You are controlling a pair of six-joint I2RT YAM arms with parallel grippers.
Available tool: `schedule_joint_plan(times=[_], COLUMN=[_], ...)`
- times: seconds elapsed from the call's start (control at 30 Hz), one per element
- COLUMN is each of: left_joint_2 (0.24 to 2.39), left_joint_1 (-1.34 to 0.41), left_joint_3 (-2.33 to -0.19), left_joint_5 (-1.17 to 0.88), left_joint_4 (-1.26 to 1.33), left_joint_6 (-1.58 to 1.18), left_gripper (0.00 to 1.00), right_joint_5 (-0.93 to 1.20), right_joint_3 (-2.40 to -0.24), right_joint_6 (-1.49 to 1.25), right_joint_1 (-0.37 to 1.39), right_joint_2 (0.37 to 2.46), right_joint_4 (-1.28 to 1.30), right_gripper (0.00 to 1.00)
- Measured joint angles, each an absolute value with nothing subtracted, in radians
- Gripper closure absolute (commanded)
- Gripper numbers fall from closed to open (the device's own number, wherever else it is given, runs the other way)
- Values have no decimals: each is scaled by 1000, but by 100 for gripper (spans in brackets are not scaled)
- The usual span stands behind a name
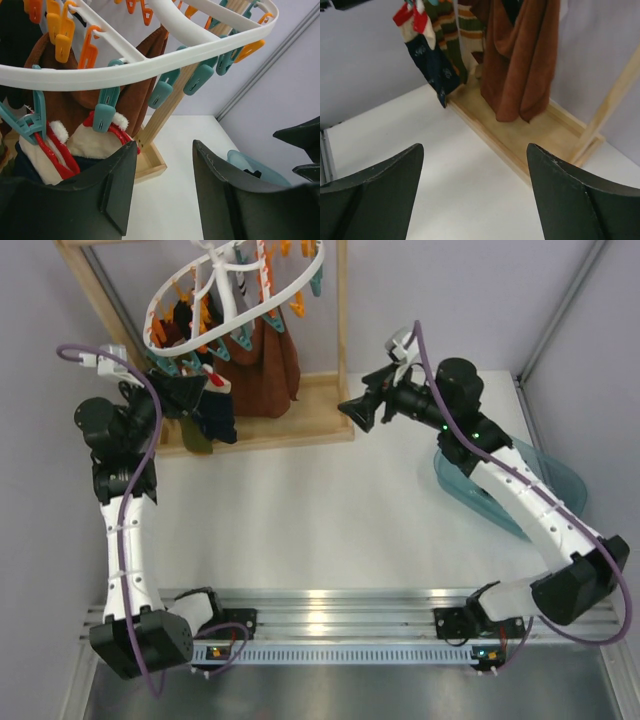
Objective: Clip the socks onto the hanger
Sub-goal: Open the clamp at the hanger.
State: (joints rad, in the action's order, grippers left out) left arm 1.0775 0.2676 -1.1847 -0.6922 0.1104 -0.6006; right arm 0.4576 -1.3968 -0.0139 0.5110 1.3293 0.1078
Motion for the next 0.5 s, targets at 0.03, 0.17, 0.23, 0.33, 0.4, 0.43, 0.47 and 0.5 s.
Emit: schedule_joint_plan(times=[0.03,0.17,0.23,0.33,0.4,0.43,0.47,0.5], left_joint_2=[1090,1099,1093,1074,1051,1037,1024,1014], left_joint_1=[264,257,256,255,254,255,254,254], left_joint_3=[-1185,-1185,-1185,-1181,-1171,-1167,-1166,-1166], left_joint_5=[-692,-687,-685,-667,-652,-645,-637,-631], left_joint_4=[130,187,206,221,228,228,225,225], left_joint_6=[-608,-647,-674,-720,-759,-773,-789,-800], left_gripper=[47,46,43,37,35,35,35,35], right_joint_5=[444,363,318,244,187,165,145,130], right_joint_3=[-1422,-1502,-1551,-1632,-1668,-1686,-1720,-1753], right_joint_6=[-6,49,78,133,168,179,185,188], right_joint_1=[537,659,724,817,866,880,893,902], right_joint_2=[1361,1479,1540,1649,1722,1756,1803,1848], right_joint_4=[85,-15,-56,-145,-219,-247,-274,-299], right_gripper=[23,45,50,55,56,57,57,57])
